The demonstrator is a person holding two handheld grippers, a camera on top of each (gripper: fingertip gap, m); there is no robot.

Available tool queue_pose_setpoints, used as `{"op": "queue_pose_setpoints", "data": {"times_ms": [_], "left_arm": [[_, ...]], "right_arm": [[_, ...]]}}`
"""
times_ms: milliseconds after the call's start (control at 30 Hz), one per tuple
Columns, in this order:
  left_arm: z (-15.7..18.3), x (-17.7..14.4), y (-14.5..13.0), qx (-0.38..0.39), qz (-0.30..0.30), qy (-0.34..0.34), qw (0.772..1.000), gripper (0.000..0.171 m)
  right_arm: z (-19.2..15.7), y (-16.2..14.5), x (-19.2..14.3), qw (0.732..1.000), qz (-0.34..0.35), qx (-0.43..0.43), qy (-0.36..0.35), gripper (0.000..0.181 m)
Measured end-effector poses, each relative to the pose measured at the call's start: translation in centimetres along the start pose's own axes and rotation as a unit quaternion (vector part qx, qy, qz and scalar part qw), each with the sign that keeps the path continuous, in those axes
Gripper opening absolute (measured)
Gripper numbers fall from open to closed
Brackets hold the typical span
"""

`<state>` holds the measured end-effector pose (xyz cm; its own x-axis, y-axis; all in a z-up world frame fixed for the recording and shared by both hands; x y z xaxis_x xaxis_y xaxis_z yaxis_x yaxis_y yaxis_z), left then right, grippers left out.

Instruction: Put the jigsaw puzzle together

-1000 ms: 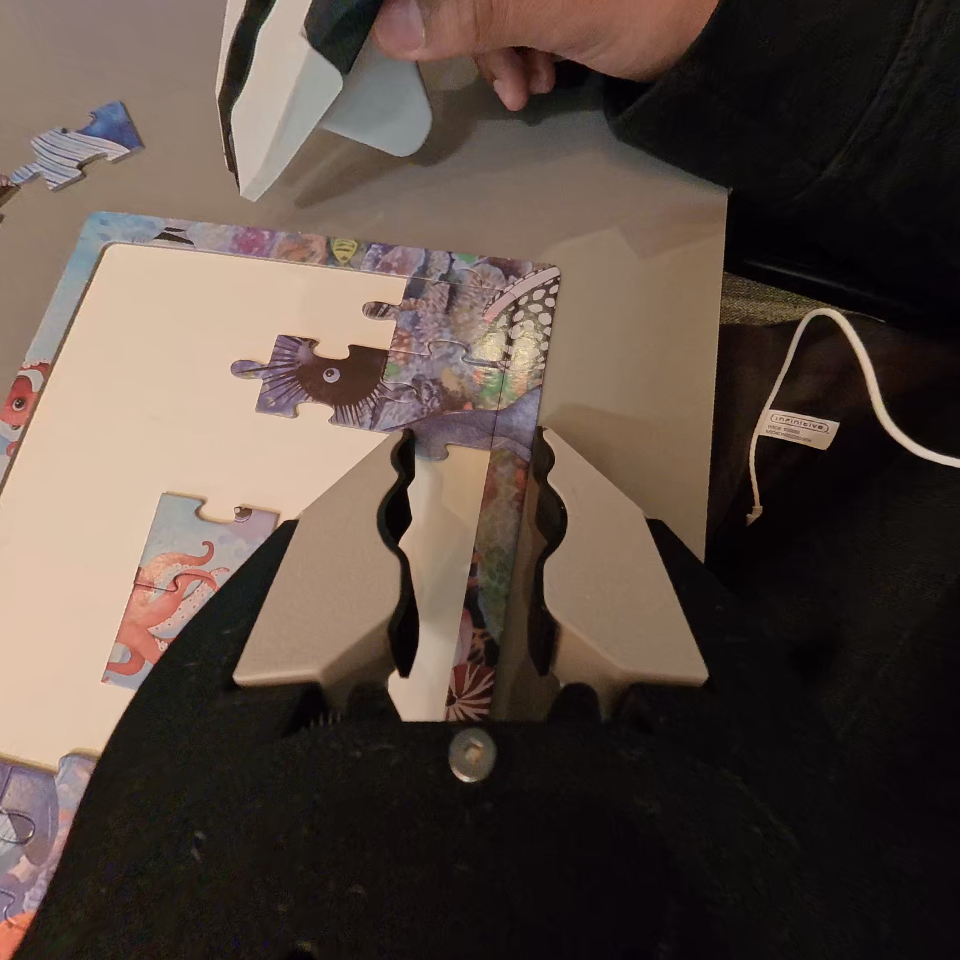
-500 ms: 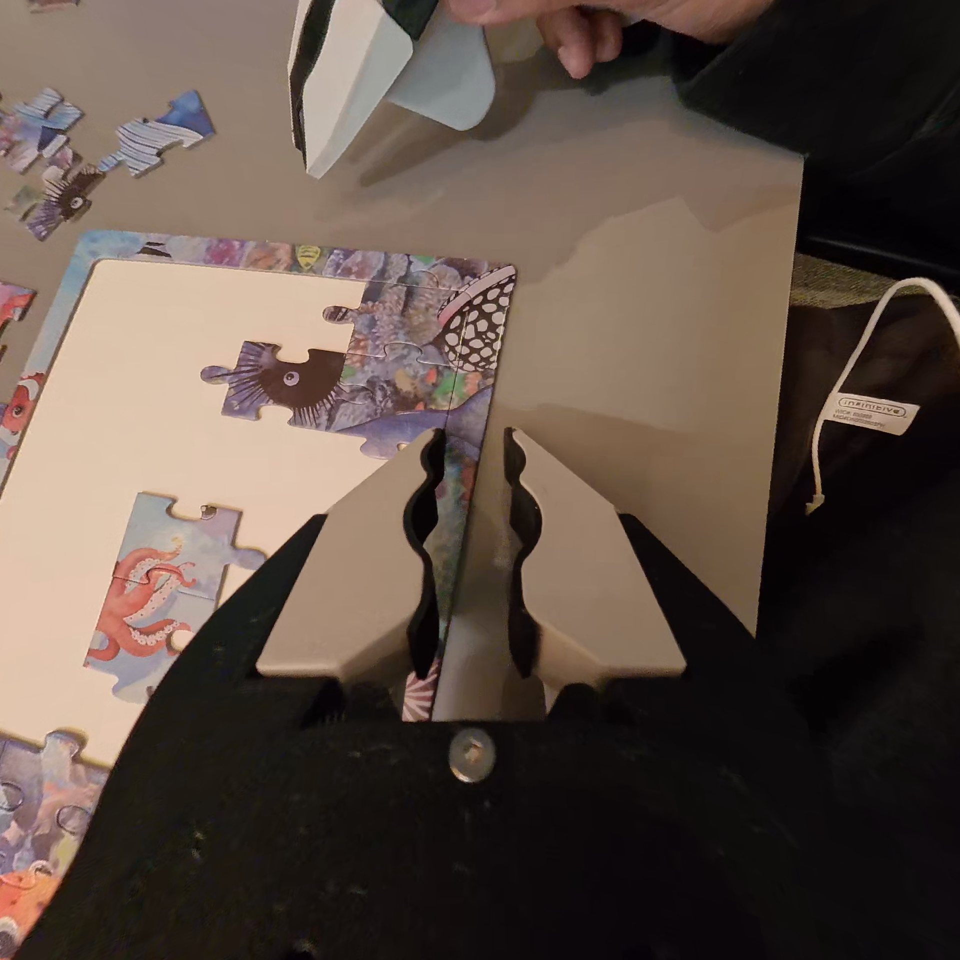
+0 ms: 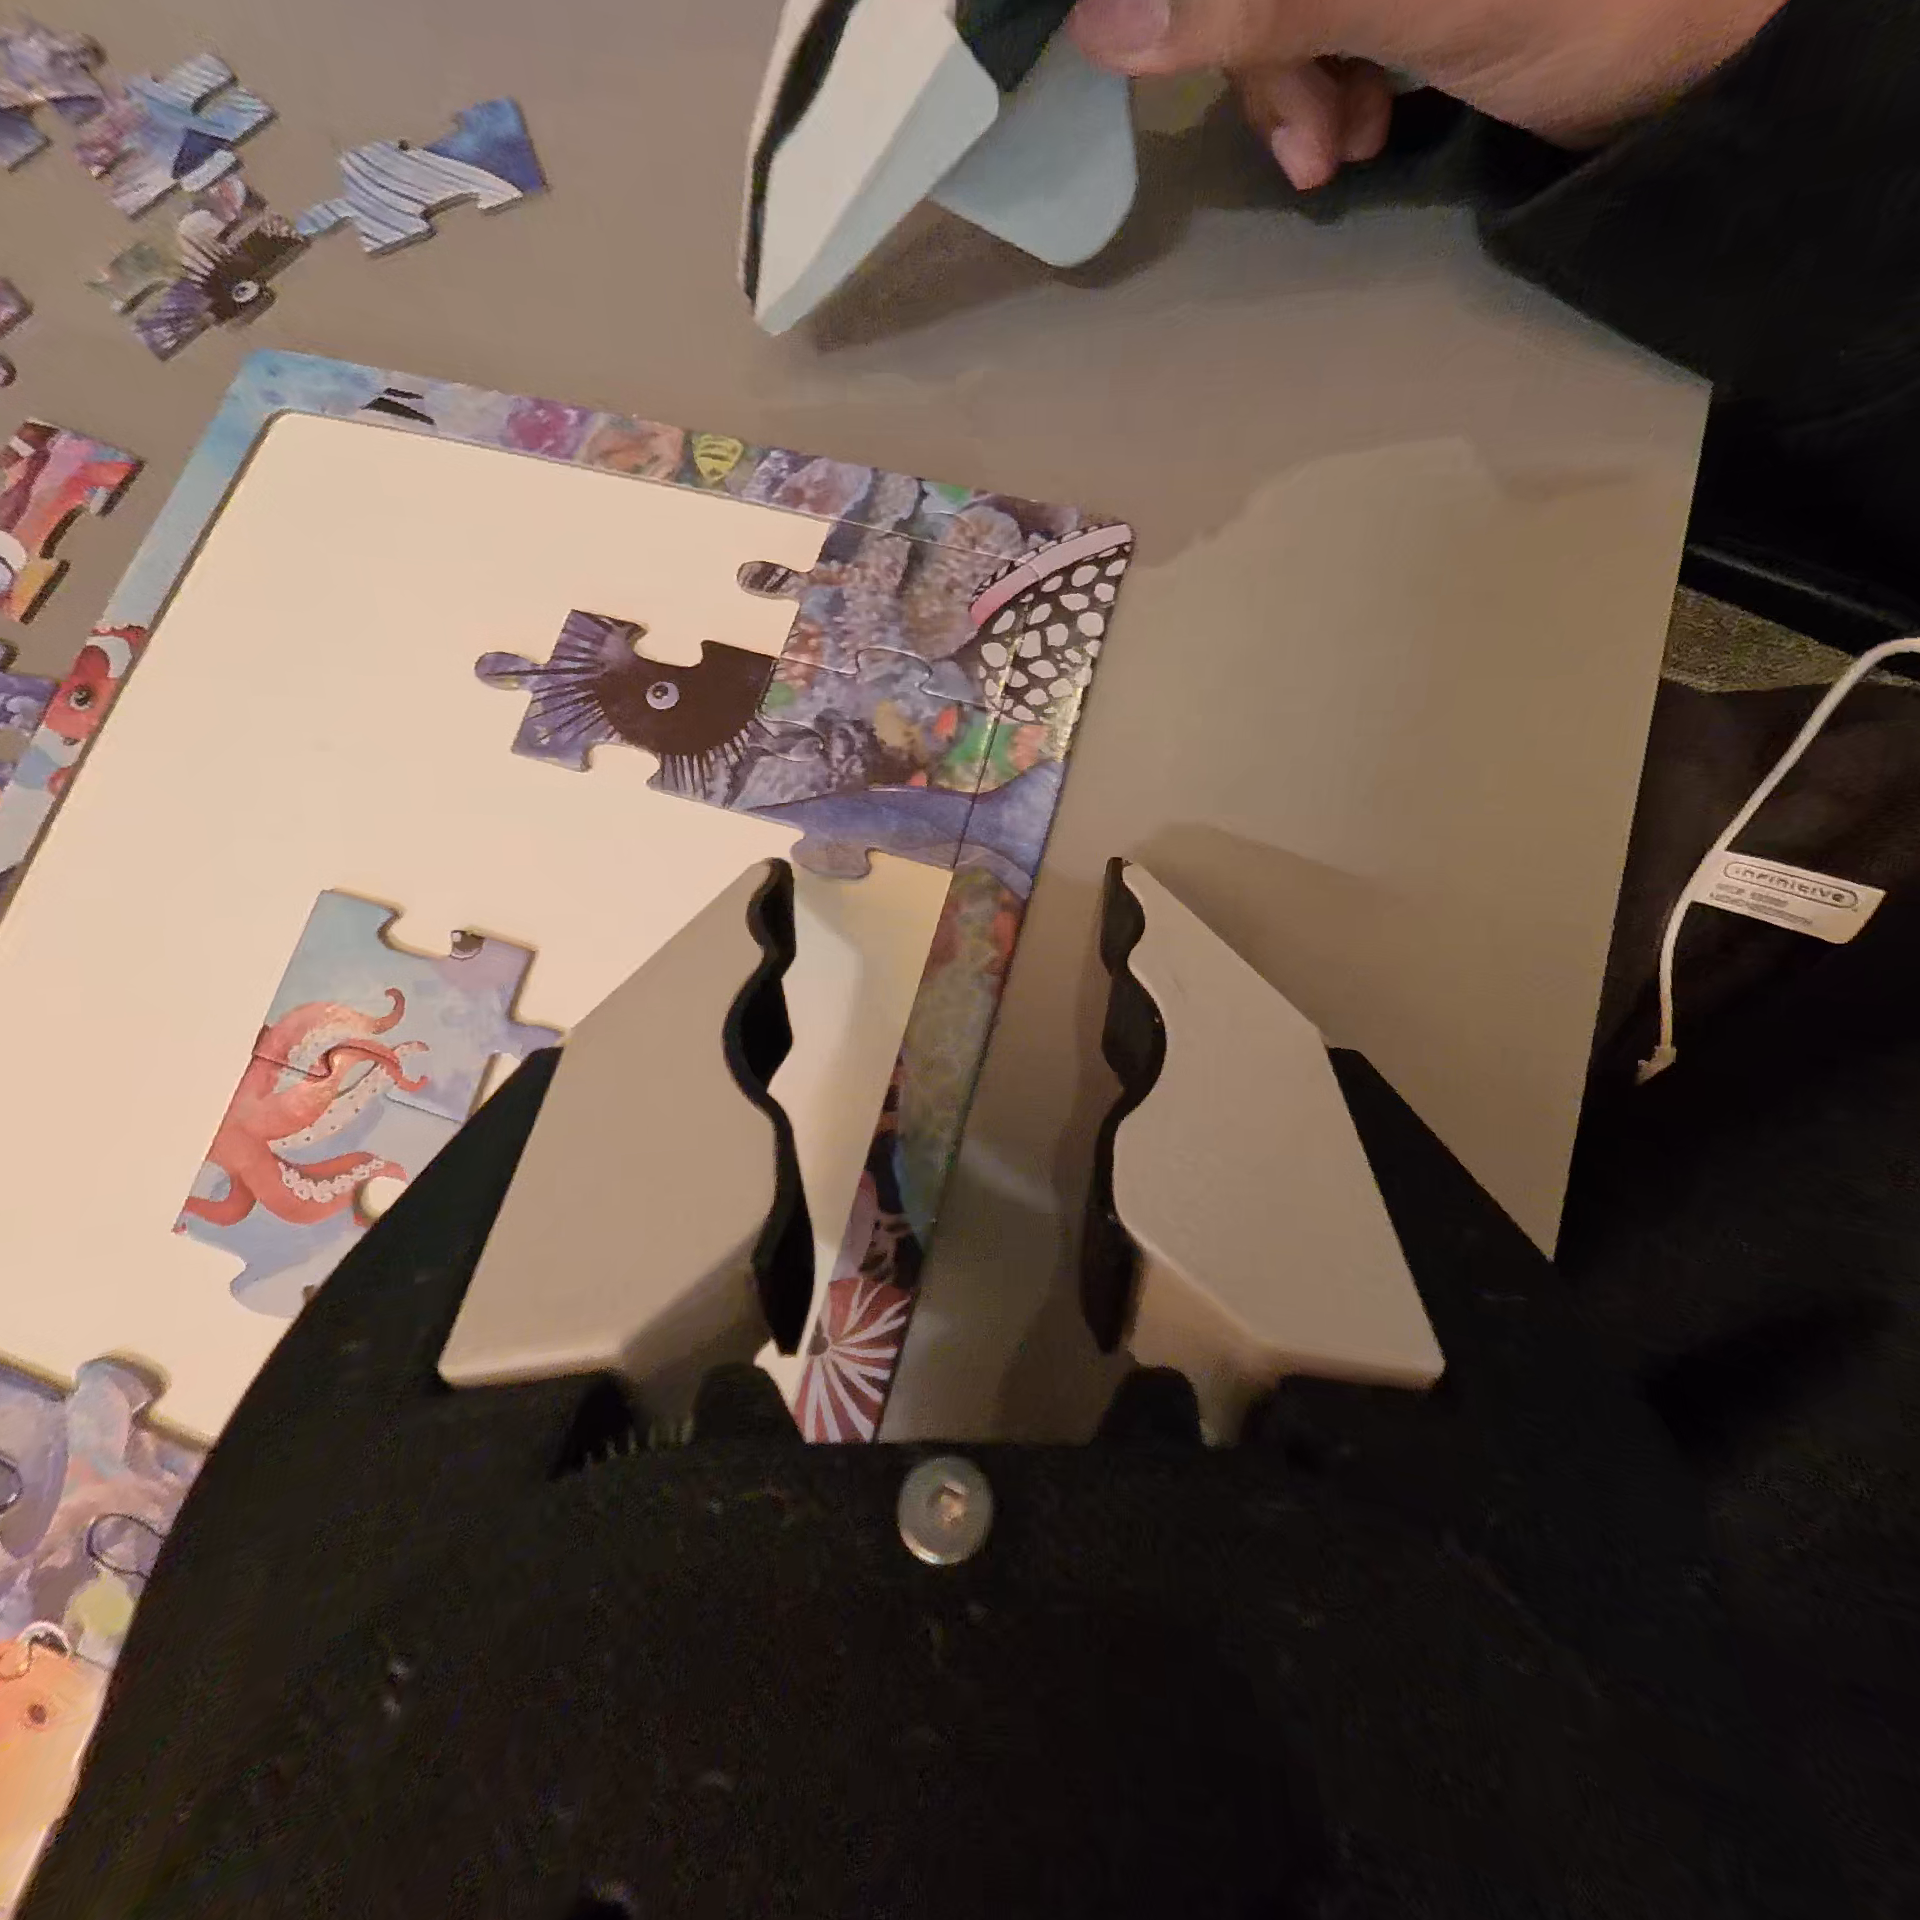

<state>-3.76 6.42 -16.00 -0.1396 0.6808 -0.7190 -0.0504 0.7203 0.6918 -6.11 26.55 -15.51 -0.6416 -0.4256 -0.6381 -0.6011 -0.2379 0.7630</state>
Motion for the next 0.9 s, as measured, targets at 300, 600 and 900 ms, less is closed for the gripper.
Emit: {"op": "queue_pose_setpoints", "data": {"times_ms": [300,600,900], "left_arm": [[-0.8,0.6,0.3,-0.023,-0.007,-0.010,1.000,0.075],[-0.4,1.1,0.9,-0.007,-0.009,-0.025,1.000,0.077],[-0.4,1.1,0.8,-0.007,-0.010,-0.025,1.000,0.077]], "right_arm": [[-0.5,-0.4,0.6,0.999,-0.035,-0.004,0.027,0.000],[-1.9,-0.5,0.7,0.996,-0.041,-0.045,0.062,0.000],[-1.9,-0.5,0.6,0.996,-0.040,-0.048,0.060,0.000]]}}
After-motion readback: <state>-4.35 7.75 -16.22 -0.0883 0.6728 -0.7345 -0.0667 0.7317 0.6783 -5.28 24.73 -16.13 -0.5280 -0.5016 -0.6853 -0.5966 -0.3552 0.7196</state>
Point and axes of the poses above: each gripper's, where its closed fingertips meet, x out along the fingers, y out of its top, z = x × y across the jaws, the point moved 8 cm from there along -x, back along the fingers, and after that the axes turned 2 degrees about -z, right-handed, at the moved point
